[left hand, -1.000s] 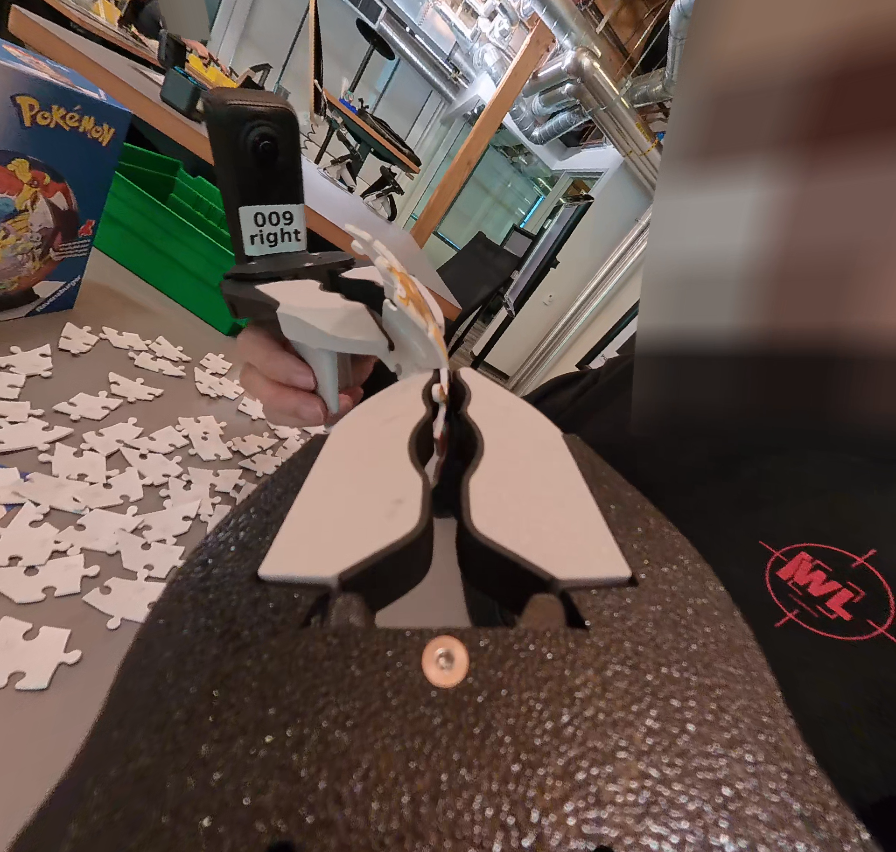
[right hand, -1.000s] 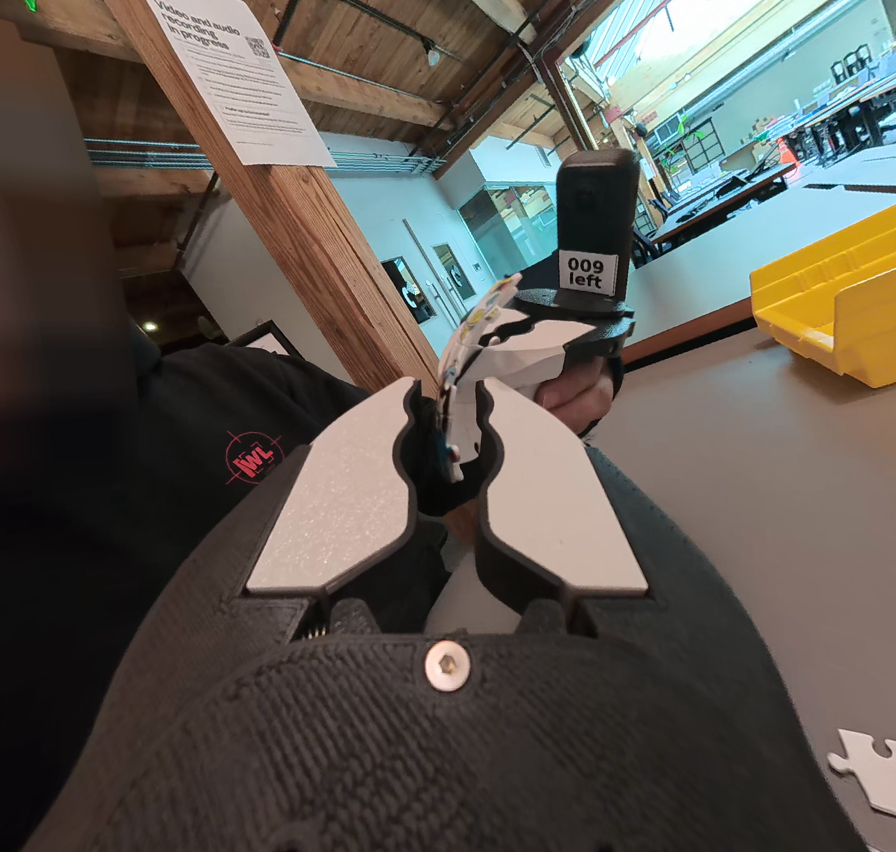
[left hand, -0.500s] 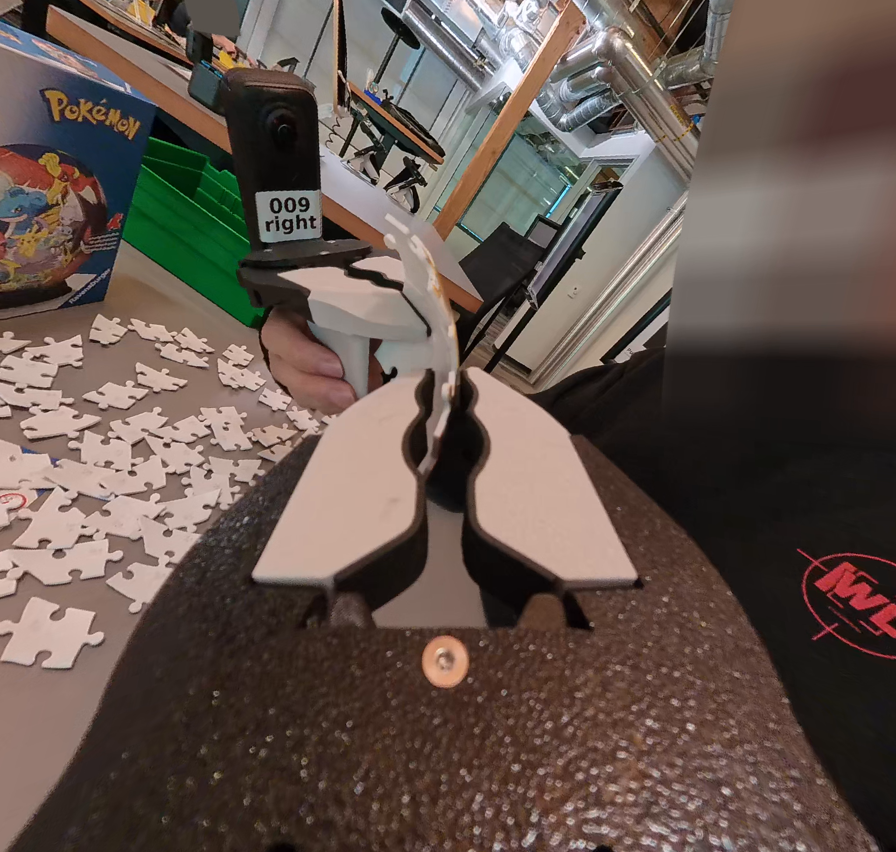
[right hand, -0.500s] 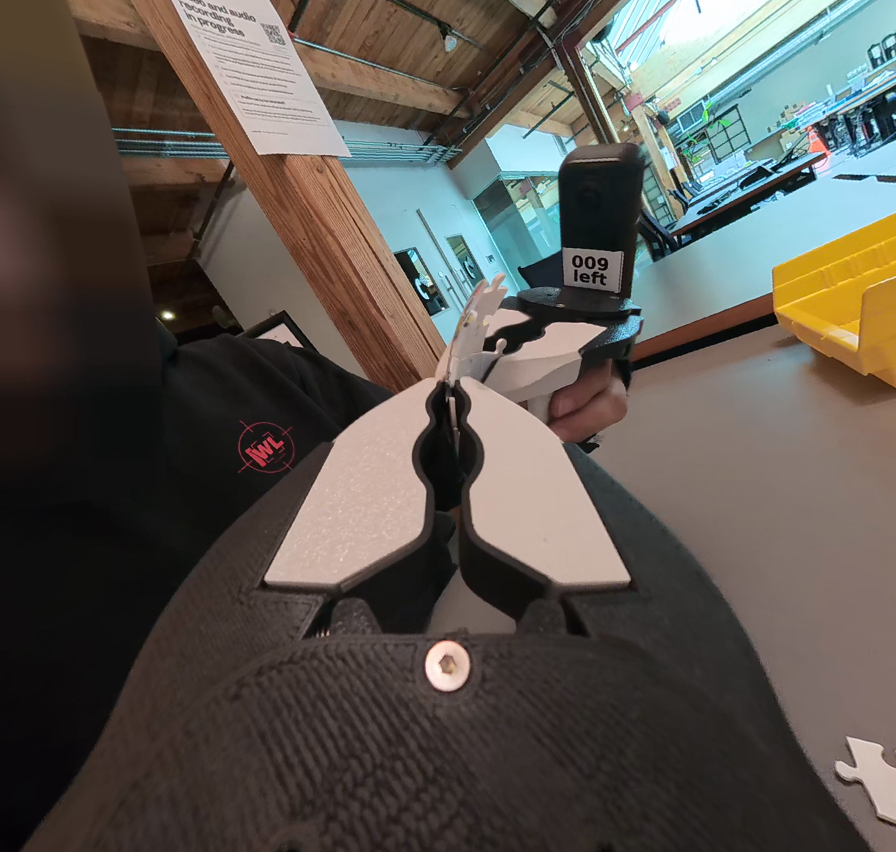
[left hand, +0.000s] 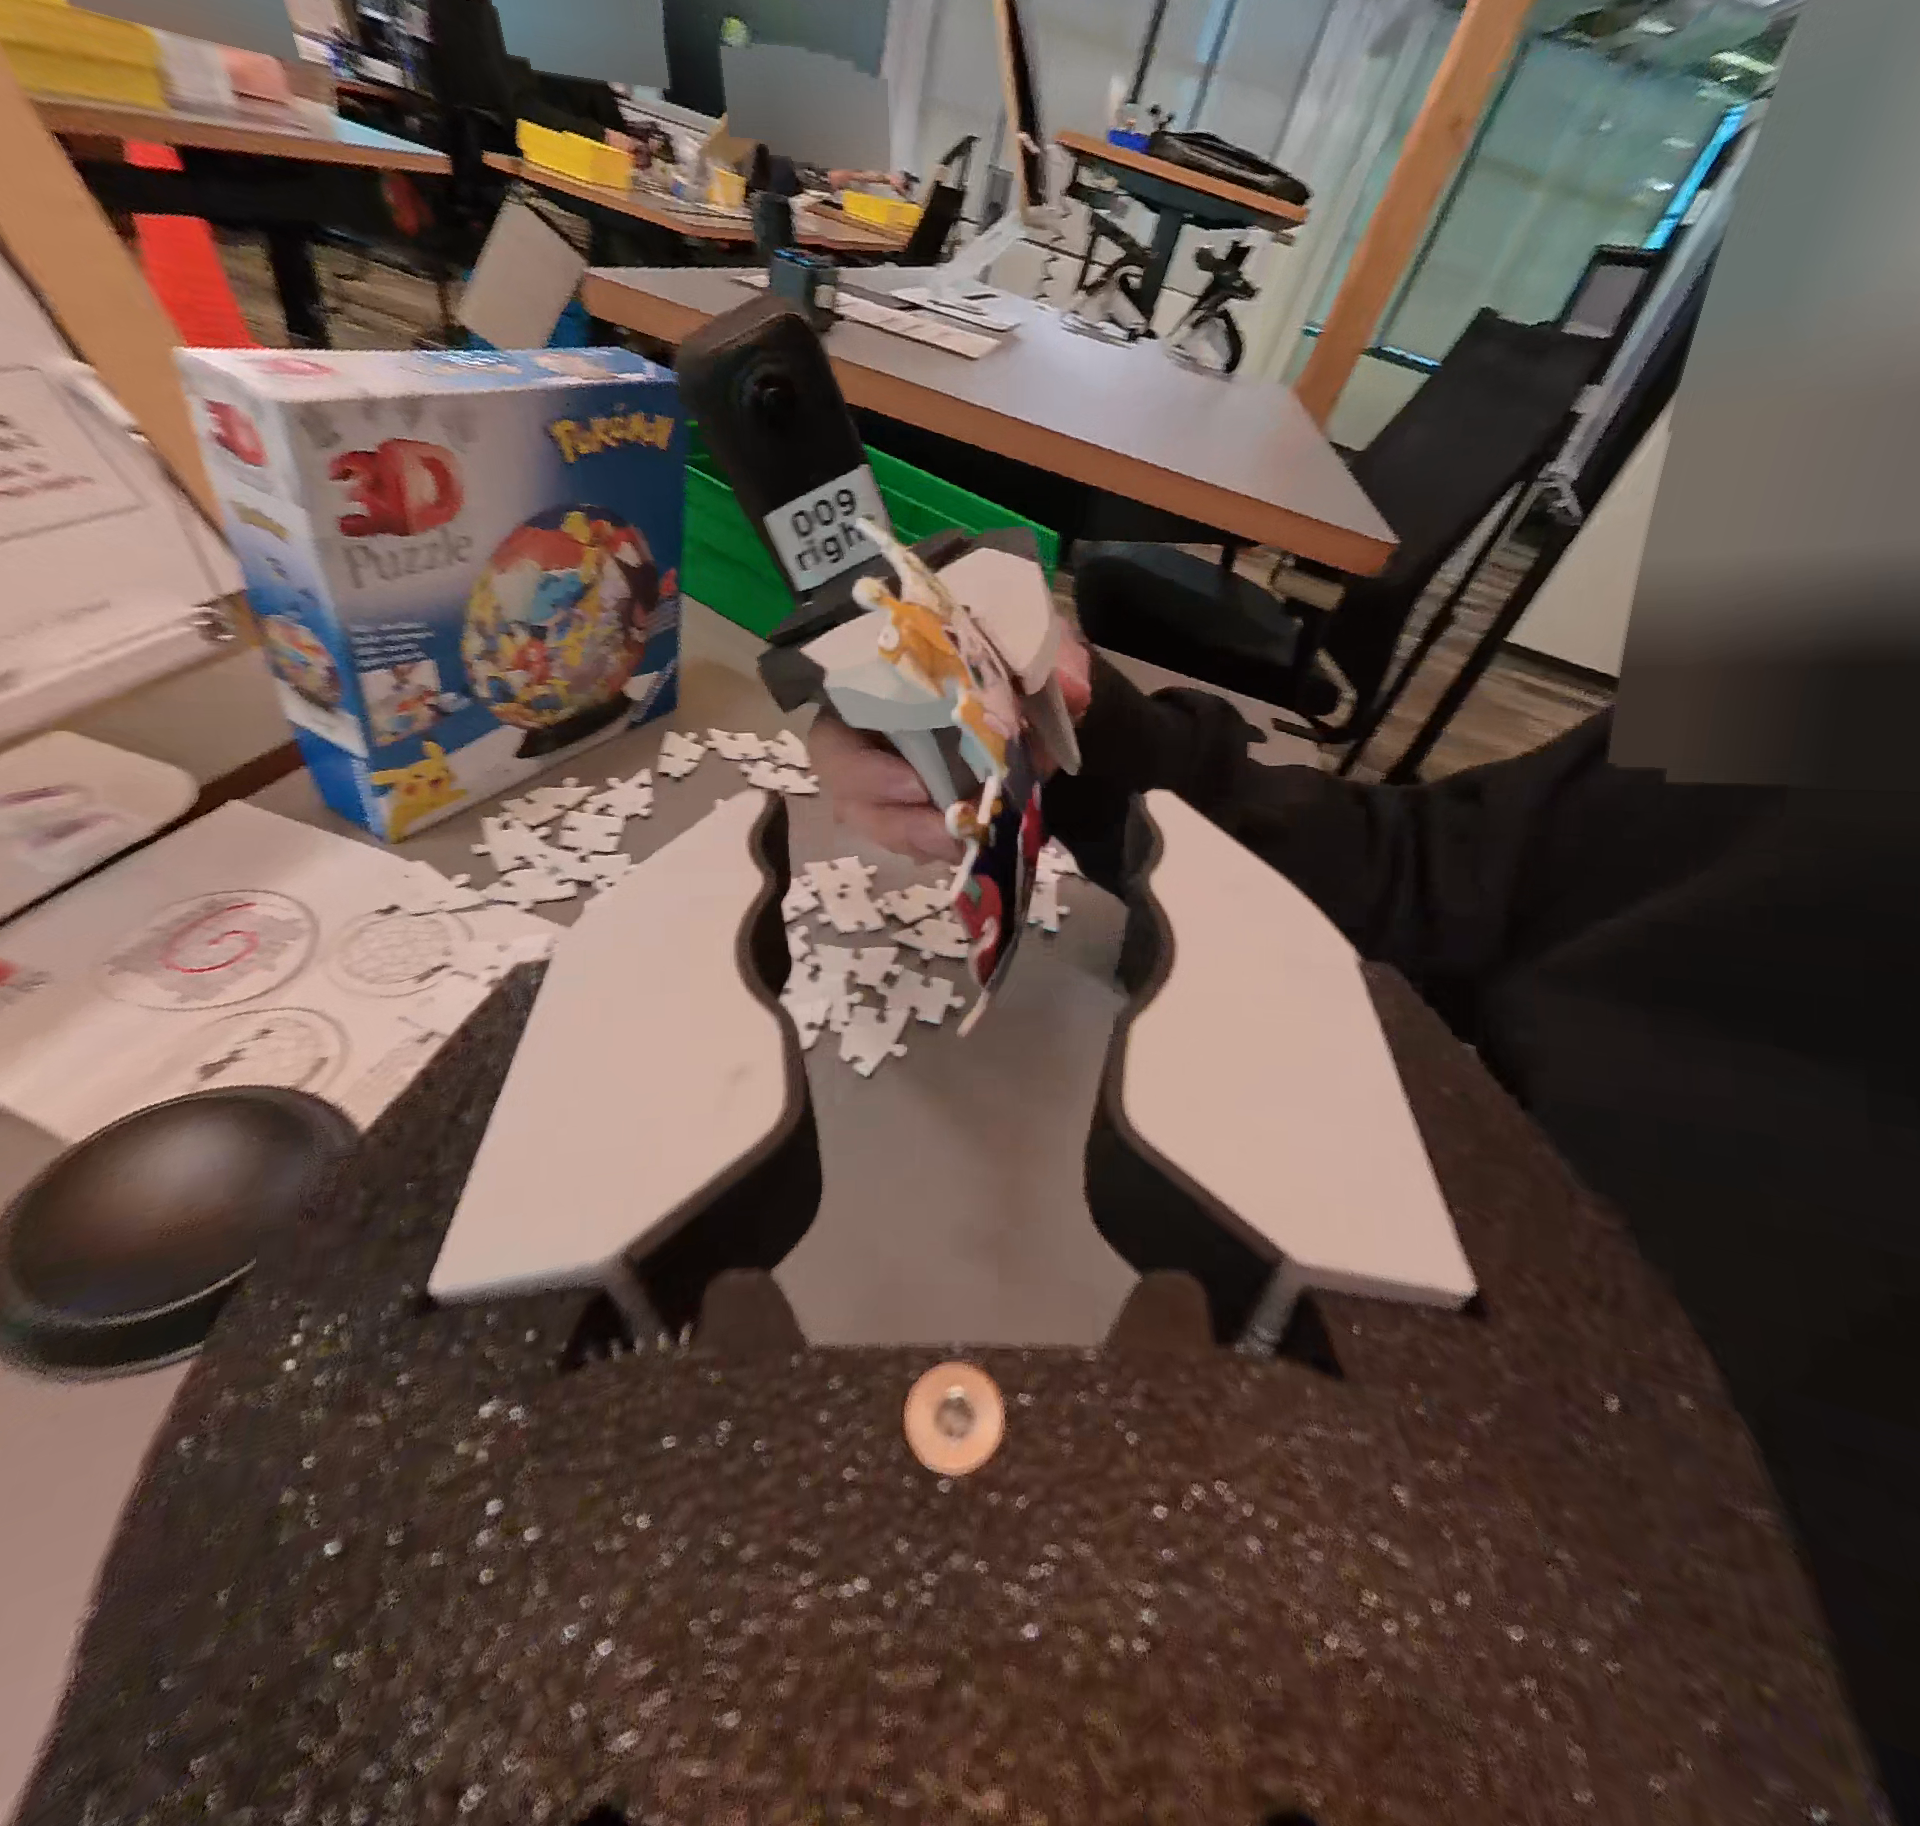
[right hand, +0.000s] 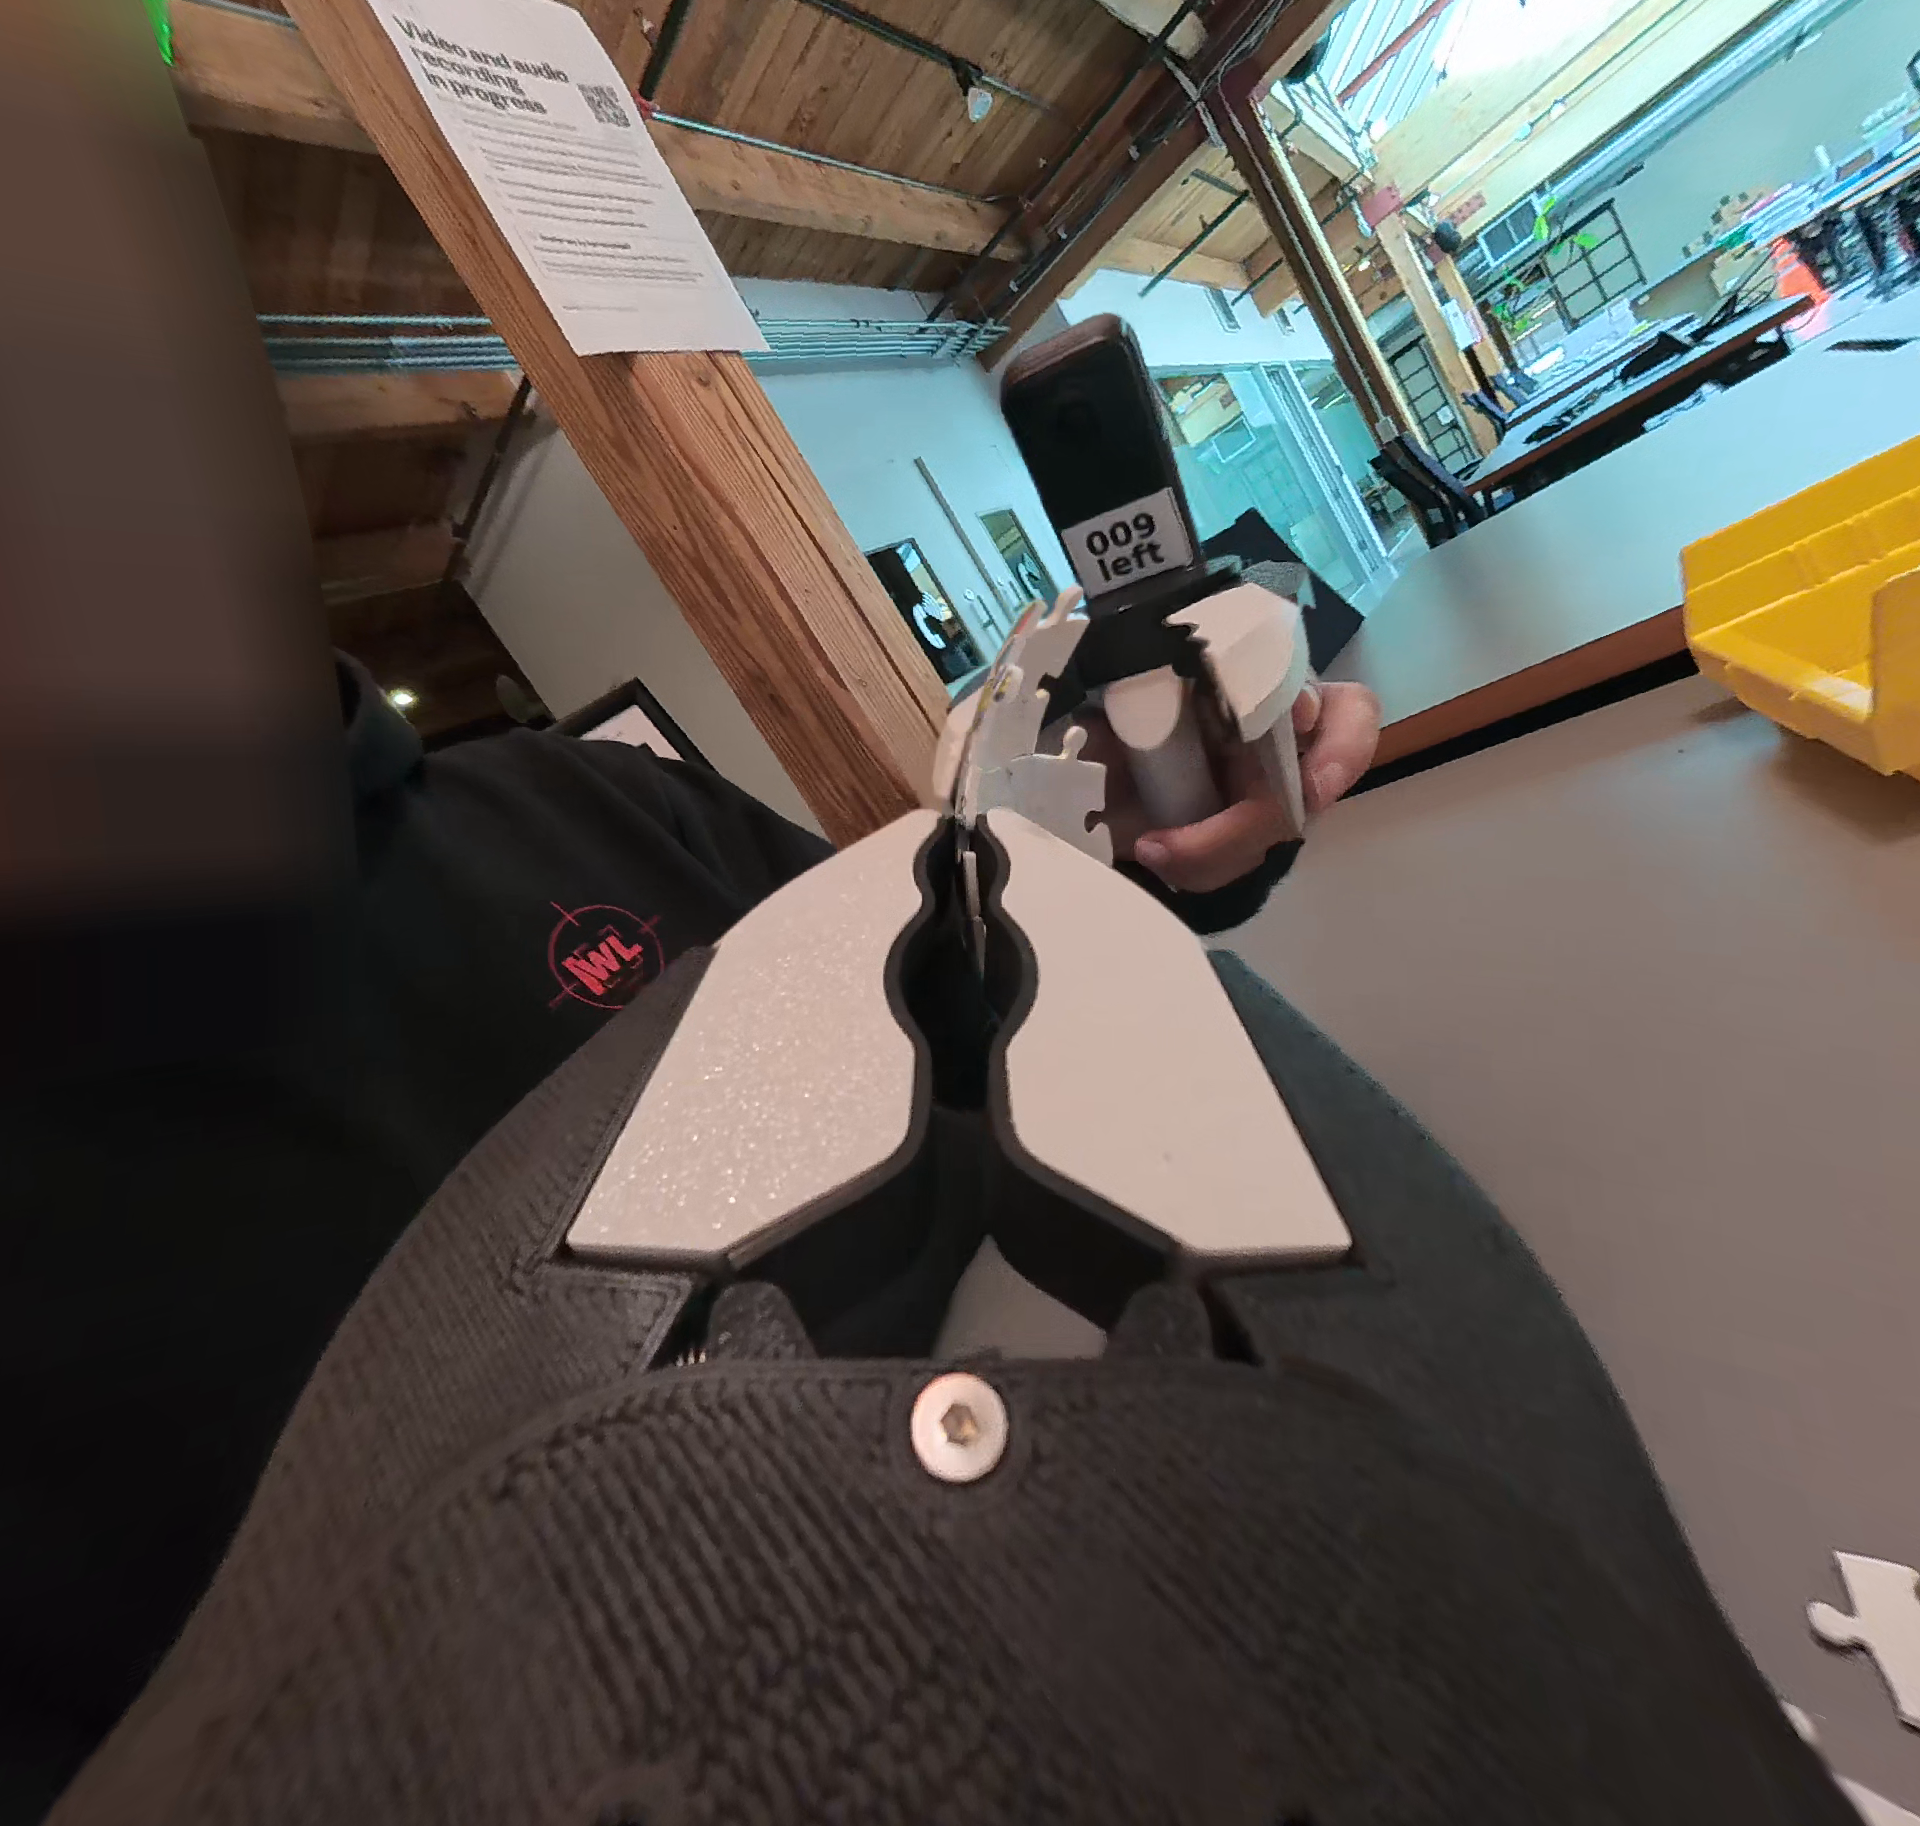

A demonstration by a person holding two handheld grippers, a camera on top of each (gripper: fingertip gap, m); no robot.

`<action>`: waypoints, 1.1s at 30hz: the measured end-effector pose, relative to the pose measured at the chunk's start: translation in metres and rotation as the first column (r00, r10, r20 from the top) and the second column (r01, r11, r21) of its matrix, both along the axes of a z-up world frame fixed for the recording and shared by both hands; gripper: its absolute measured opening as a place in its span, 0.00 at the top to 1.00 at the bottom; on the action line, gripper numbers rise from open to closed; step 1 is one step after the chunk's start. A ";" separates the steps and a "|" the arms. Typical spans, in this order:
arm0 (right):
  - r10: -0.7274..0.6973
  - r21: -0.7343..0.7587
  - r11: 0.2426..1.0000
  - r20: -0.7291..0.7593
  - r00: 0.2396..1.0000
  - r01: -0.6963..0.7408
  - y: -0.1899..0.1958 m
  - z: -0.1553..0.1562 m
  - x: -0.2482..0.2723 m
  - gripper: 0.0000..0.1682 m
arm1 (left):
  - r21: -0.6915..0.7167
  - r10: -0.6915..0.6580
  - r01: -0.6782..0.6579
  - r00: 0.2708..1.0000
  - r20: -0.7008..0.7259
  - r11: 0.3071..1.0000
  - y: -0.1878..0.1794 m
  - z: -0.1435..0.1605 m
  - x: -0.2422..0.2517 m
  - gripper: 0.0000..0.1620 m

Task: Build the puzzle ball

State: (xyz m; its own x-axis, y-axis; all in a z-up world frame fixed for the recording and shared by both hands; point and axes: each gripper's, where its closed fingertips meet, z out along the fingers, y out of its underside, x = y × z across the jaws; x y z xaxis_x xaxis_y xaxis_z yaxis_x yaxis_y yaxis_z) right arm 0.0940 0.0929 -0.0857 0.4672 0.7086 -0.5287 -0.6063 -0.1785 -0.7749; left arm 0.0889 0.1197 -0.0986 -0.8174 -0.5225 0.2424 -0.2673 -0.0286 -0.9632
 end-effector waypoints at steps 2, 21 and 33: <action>-0.013 0.001 1.000 0.019 1.000 0.012 -0.003 0.000 0.003 0.98 | 0.016 0.066 -0.066 0.998 0.003 0.998 0.009 -0.002 0.002 0.62; -0.404 -0.054 0.906 0.183 0.896 0.420 -0.057 -0.005 0.083 0.98 | 0.641 0.258 -0.212 0.966 0.023 0.737 0.070 -0.150 0.050 0.66; -0.383 0.002 0.923 0.105 0.918 0.385 -0.065 0.004 0.085 0.98 | 0.673 0.318 -0.114 0.930 -0.187 0.731 0.045 -0.204 0.098 0.74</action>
